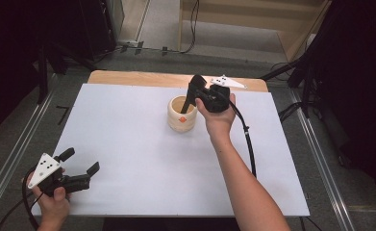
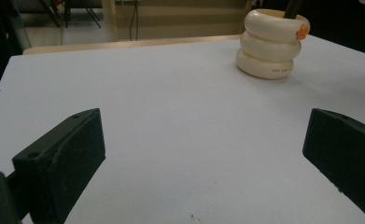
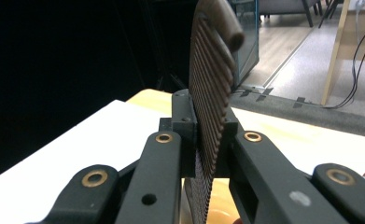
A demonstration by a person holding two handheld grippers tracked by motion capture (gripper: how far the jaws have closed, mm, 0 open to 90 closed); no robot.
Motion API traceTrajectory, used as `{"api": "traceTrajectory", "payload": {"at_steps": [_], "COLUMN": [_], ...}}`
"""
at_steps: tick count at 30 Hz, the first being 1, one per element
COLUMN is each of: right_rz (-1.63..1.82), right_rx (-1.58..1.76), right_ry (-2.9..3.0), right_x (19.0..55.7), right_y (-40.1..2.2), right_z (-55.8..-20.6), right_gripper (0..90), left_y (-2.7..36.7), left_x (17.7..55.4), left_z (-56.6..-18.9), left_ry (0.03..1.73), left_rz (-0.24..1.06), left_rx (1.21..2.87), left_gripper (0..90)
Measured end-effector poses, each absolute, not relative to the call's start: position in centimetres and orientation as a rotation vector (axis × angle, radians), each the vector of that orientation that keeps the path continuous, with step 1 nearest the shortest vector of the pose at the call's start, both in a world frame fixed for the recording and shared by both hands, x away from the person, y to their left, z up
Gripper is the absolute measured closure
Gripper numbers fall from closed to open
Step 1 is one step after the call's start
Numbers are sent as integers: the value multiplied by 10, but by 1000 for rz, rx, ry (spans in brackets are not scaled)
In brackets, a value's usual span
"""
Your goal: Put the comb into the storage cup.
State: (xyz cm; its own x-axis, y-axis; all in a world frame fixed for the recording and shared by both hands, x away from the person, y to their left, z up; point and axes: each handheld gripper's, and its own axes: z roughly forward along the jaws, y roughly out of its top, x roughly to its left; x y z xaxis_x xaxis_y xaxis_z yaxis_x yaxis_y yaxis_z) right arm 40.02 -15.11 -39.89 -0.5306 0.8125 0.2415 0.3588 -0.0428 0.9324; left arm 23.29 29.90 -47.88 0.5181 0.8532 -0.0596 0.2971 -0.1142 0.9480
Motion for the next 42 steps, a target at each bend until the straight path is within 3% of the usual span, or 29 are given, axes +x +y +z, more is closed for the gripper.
{"api": "traceTrajectory", "payload": {"at_steps": [26, 32, 42], "right_rz": [1693, 1555, 1480], "right_rx": [1392, 1389, 1405], "right_ry": [1809, 1819, 1871], "right_x": [406, 410, 407], "right_y": [-156, -164, -175], "right_z": [-435, -440, -438], "right_gripper": [811, 588, 341], "left_y": [300, 299, 300], "left_x": [233, 233, 232], "left_z": [-479, -479, -479], "left_ry": [988, 987, 995], "left_rz": [637, 641, 650], "left_rx": [1662, 1661, 1653], "left_gripper": [0, 0, 0]}}
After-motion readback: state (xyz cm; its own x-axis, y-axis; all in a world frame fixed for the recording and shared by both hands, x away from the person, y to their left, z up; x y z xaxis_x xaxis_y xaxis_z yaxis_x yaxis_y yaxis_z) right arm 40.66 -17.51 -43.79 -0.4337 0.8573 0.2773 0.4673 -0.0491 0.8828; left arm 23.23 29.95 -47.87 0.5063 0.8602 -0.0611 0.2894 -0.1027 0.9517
